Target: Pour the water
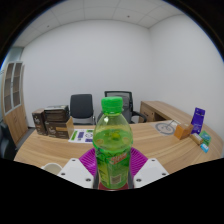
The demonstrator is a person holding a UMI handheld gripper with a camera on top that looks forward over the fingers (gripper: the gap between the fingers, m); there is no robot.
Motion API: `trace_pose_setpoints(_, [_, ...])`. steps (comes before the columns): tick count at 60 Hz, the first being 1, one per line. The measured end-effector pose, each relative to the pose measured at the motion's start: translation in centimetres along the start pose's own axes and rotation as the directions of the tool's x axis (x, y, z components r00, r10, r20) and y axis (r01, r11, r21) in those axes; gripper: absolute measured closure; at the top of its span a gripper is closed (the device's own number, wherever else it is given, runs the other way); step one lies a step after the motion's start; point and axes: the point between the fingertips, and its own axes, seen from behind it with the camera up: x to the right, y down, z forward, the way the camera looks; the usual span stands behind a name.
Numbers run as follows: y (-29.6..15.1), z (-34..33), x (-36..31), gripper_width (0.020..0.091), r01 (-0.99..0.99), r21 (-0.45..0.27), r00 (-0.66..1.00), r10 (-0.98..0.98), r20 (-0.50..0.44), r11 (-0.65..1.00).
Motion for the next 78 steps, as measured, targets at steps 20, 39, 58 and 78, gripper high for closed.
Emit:
trace_pose_setpoints(20, [4.9, 1.1, -0.6, 0.0644, -0.047, 0.026, 0.997, 0.045, 0.059, 0.999])
trace_pose_setpoints(39, [7.0, -0.4, -0.4, 0.0297, -0.066, -0.067, 0.997, 0.067, 0.024, 0.996])
trace_pose_setpoints(58, [7.5, -10.1, -1.7, 0.0301, -0.056, -0.218, 0.996, 0.068, 0.049, 0.974])
trace_pose_setpoints(78, [-0.9, -16.1, -1.7, 0.03, -0.102, -0.154, 0.992, 0.112, 0.06, 0.983])
